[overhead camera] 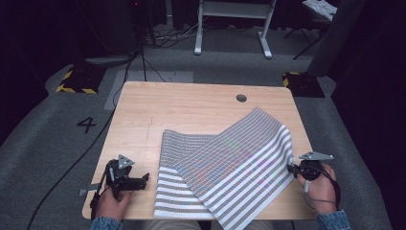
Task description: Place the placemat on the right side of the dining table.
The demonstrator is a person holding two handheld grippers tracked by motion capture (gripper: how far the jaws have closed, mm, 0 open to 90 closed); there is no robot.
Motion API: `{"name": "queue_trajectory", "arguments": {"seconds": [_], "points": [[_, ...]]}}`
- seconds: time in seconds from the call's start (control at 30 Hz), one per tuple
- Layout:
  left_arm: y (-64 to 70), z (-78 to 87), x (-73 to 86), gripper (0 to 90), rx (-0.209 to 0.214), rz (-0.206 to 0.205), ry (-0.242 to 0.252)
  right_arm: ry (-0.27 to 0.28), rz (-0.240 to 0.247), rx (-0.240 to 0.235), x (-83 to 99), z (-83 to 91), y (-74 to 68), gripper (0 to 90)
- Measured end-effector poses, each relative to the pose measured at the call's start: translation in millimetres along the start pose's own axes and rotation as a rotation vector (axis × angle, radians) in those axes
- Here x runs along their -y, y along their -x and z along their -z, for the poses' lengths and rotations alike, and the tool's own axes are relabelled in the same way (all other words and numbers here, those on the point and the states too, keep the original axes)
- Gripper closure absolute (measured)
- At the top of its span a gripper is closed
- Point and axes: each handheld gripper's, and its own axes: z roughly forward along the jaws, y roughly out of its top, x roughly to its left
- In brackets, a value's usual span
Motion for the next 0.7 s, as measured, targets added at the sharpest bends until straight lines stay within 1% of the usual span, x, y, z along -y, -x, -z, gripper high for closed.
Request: {"name": "queue_trajectory", "arguments": {"seconds": [0.03,0.07,0.1,0.13,0.17,0.2,0.23,0.27,0.3,0.33,0.37,0.4,0.53,0.57,0.6,0.63,0.67,0.7], "points": [[0.0,0.0,0.0,0.4,0.000,0.000,0.000,0.000,0.000,0.000,0.0,0.0,0.0,86.0],[0.0,0.0,0.0,0.4,-0.001,0.000,0.000,0.052,0.029,0.012,-6.7,7.8,-2.4,86.9],[0.0,0.0,0.0,0.4,-0.001,0.000,0.000,0.071,0.044,0.017,-10.5,12.0,-2.8,87.1],[0.0,0.0,0.0,0.4,-0.001,0.000,0.000,0.071,0.044,0.017,-10.5,12.0,-2.8,87.1],[-0.2,0.0,-0.1,0.4,-0.006,-0.002,0.003,0.092,0.054,0.022,-14.8,16.3,-2.8,87.3],[0.0,0.0,0.0,0.4,0.001,0.000,0.000,0.130,0.074,0.033,-24.2,24.6,-2.2,87.5],[0.0,0.0,0.0,0.4,0.000,0.000,0.001,0.140,0.081,0.036,-29.4,27.6,-1.2,87.5],[0.0,0.0,0.0,0.4,0.000,0.000,0.001,0.140,0.081,0.036,-29.4,27.6,-1.2,87.5],[0.0,0.0,0.0,0.4,-0.002,0.000,0.002,0.165,0.085,0.025,-40.0,31.2,1.9,87.5],[-0.2,-0.1,0.0,0.4,-0.005,-0.003,0.004,0.165,0.085,0.025,-40.0,31.2,1.9,87.5],[0.0,-0.1,0.1,0.4,-0.002,0.000,0.002,0.170,0.083,0.031,-45.6,32.8,3.3,87.5],[0.0,-0.1,0.1,0.4,-0.006,0.000,0.004,0.174,0.100,0.044,-56.3,35.1,8.0,87.6],[0.1,-0.2,0.2,0.4,-0.003,0.000,0.004,0.181,0.126,0.076,-76.1,36.6,17.5,87.6],[0.1,-0.2,0.2,0.4,-0.003,0.000,0.004,0.181,0.126,0.076,-76.1,36.6,17.5,87.6],[-0.1,-0.2,0.1,0.4,-0.009,-0.002,0.006,0.184,0.128,0.086,-85.8,35.9,21.8,87.6],[-0.1,-0.2,0.1,0.5,-0.009,-0.002,0.006,0.184,0.128,0.086,-85.8,35.9,21.8,87.6],[0.0,-0.1,0.3,0.5,-0.010,0.000,0.007,0.181,0.136,0.093,-95.4,34.3,26.8,87.6],[0.2,0.0,0.4,0.5,-0.011,0.000,0.006,0.181,0.136,0.093,-95.4,34.3,26.8,87.6]]}}
